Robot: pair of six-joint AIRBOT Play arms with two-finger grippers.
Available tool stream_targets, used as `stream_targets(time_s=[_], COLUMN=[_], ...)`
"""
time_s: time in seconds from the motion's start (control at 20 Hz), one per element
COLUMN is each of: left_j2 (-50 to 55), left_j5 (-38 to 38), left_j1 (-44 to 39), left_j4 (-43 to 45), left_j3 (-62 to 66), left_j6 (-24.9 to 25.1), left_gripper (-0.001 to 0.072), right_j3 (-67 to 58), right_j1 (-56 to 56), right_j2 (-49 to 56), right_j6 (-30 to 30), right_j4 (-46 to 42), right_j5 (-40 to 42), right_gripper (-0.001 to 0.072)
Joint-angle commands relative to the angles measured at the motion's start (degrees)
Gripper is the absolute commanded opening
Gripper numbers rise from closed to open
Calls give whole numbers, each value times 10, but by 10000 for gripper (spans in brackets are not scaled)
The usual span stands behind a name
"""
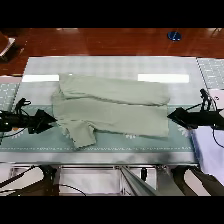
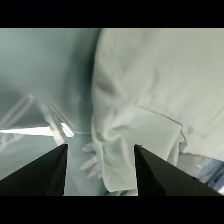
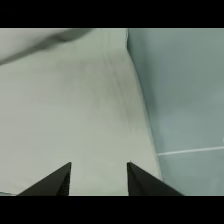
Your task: Fold the shirts.
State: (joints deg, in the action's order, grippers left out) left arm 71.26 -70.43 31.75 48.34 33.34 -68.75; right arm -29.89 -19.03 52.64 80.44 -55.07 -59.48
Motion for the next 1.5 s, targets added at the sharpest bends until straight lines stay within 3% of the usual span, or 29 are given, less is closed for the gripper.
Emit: stream_targets(time_s=[0.0,0.15,0.2,0.3,0.4,0.55,0.75,1.0,1.3,1.35,1.45], left_j2=[-12,-12,-12,-12,-12,-16,-20,-20,-20,-20,-20], left_j5=[19,47,60,80,66,37,38,40,43,45,47], left_j1=[-20,-68,-85,-104,-99,-100,-100,-100,-100,-100,-99], left_j4=[-59,-59,-59,-60,-59,-60,-59,-59,-60,-60,-59], left_j3=[-59,-68,-69,-65,-48,-24,-23,-23,-23,-23,-14], left_j6=[21,21,21,24,28,36,38,38,38,38,38], left_gripper=[507,493,412,24,23,24,23,23,24,24,24], right_j3=[53,53,53,51,47,53,74,75,74,74,66], right_j1=[-2,-2,-2,-2,-2,-2,-2,-2,-2,-1,-2], right_j2=[-37,-37,-37,-37,-37,-36,-36,19,99,110,125], right_j6=[0,1,1,1,13,95,96,98,28,3,-79], right_j4=[32,42,45,35,-23,-104,-60,-71,83,113,172], right_j5=[23,26,28,38,23,-38,-64,-74,22,30,19], right_gripper=[408,408,408,408,408,408,408,408,398,338,17])
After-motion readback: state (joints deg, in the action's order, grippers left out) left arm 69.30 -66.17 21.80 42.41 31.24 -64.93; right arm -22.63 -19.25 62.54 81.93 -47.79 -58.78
